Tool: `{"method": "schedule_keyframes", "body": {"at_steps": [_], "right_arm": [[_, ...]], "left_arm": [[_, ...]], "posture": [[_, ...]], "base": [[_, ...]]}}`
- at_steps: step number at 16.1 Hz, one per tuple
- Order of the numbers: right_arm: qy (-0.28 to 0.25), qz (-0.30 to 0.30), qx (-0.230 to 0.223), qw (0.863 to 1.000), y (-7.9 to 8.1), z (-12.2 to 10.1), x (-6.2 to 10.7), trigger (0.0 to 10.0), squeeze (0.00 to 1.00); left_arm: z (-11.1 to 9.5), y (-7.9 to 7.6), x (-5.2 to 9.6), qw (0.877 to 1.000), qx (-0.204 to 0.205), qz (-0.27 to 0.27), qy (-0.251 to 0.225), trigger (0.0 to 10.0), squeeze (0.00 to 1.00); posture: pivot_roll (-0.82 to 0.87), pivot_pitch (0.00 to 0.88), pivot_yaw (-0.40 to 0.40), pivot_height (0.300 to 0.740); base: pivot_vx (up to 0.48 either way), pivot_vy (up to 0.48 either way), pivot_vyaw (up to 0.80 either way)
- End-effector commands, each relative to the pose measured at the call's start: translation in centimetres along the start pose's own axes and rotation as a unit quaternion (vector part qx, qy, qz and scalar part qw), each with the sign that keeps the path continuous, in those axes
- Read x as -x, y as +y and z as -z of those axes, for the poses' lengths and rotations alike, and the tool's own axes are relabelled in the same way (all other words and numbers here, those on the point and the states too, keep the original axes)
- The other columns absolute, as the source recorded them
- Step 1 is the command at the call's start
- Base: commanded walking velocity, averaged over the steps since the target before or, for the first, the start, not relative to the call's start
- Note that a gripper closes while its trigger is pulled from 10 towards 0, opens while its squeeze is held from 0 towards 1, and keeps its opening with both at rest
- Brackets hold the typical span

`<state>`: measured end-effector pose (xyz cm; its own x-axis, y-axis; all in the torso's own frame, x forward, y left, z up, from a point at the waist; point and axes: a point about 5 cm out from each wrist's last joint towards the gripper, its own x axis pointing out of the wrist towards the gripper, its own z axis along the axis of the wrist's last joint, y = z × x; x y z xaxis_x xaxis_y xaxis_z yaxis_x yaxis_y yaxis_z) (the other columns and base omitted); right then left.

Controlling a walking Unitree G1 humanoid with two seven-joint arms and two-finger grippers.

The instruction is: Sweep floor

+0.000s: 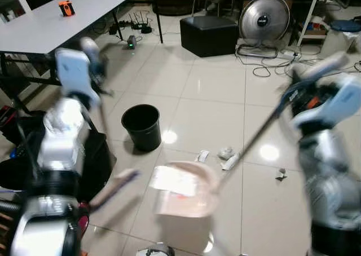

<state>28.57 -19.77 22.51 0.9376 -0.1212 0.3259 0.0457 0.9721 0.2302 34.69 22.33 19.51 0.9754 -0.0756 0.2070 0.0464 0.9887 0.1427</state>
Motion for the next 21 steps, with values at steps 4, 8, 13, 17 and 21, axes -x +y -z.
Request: {"method": "schedule_keyframes", "body": {"at_steps": [4, 8, 13, 17, 21], "right_arm": [[-0.069, 0.0, -0.061, 0.996, 0.5, -5.2, -1.7, 10.0, 0.0], [-0.095, -0.016, -0.085, 0.992, 1.0, -7.8, -2.7, 10.0, 0.0], [-0.1, -0.023, -0.065, 0.993, 1.3, -8.3, -3.0, 10.0, 0.0], [-0.103, -0.038, -0.084, 0.99, 1.8, -8.4, -3.0, 10.0, 0.0], [-0.103, -0.042, -0.092, 0.99, 2.0, -8.2, -3.1, 10.0, 0.0]], "left_arm": [[1.1, -2.6, 2.5, 0.999, 0.032, 0.039, 0.011, 10.0, 0.0], [1.6, -3.7, 4.2, 0.998, 0.05, 0.031, 0.014, 10.0, 0.0], [1.7, -4.0, 4.5, 0.998, 0.048, 0.019, 0.022, 10.0, 0.0], [1.7, -4.1, 4.8, 0.998, 0.061, 0.004, 0.021, 10.0, 0.0], [1.6, -3.9, 4.8, 0.998, 0.058, -0.001, 0.022, 10.0, 0.0]], "posture": [[0.01, 0.0, 0.11, 0.74], [0.01, 0.0, 0.106, 0.74], [0.01, 0.0, 0.104, 0.74], [0.02, 0.0, 0.1, 0.74], [0.02, 0.0, 0.099, 0.74]], "base": [[0.0, 0.0, 0.0], [0.151, 0.0, 0.0], [0.409, 0.0, 0.0], [0.449, 0.0, 0.4], [0.45, 0.0, 0.35]]}}
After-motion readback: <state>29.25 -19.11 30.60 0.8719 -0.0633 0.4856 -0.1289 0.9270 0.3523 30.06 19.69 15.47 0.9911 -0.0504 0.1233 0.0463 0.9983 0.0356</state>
